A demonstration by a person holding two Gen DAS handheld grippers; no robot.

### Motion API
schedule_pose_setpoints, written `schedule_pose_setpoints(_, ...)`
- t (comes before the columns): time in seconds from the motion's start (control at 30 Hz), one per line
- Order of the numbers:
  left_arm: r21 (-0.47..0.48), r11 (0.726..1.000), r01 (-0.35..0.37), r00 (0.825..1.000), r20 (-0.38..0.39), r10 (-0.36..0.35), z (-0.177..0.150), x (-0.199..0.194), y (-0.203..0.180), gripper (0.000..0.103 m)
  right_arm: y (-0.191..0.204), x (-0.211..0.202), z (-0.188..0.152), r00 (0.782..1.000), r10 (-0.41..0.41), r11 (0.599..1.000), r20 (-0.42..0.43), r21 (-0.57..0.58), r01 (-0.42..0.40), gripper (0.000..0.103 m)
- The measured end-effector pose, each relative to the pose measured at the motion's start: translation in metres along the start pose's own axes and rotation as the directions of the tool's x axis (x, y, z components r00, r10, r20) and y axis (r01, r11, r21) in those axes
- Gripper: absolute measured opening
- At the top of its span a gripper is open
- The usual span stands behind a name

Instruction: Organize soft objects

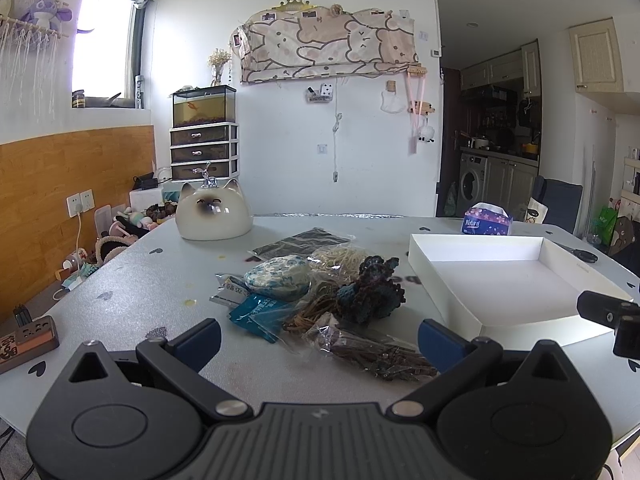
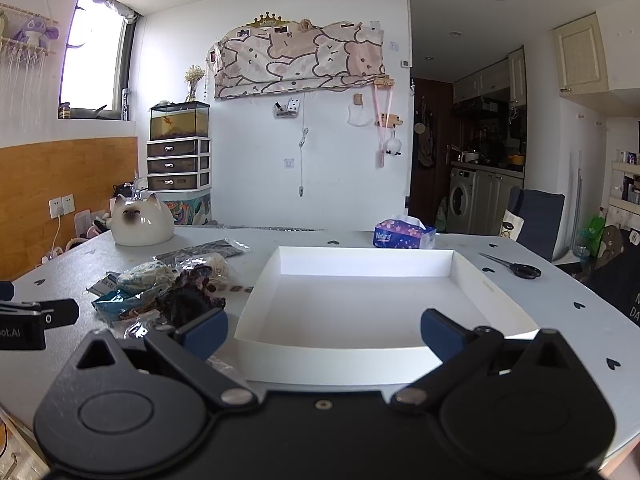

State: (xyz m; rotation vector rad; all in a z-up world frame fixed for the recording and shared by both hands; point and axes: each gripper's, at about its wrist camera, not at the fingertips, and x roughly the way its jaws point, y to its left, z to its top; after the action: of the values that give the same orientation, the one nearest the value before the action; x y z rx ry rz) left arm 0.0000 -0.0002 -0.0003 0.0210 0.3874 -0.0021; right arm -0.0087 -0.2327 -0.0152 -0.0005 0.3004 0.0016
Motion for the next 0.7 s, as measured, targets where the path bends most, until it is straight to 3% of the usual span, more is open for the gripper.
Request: schedule_pose_setpoints(0.7, 0.0, 1.0, -0.001, 1.0, -0.003, 0.001, 0.0002, 0.0004, 0.0017, 0.103, -0.0001, 0.0012, -0.0008, 1.0, 0.0, 1.0, -0.001, -0.001, 0.0, 0.103)
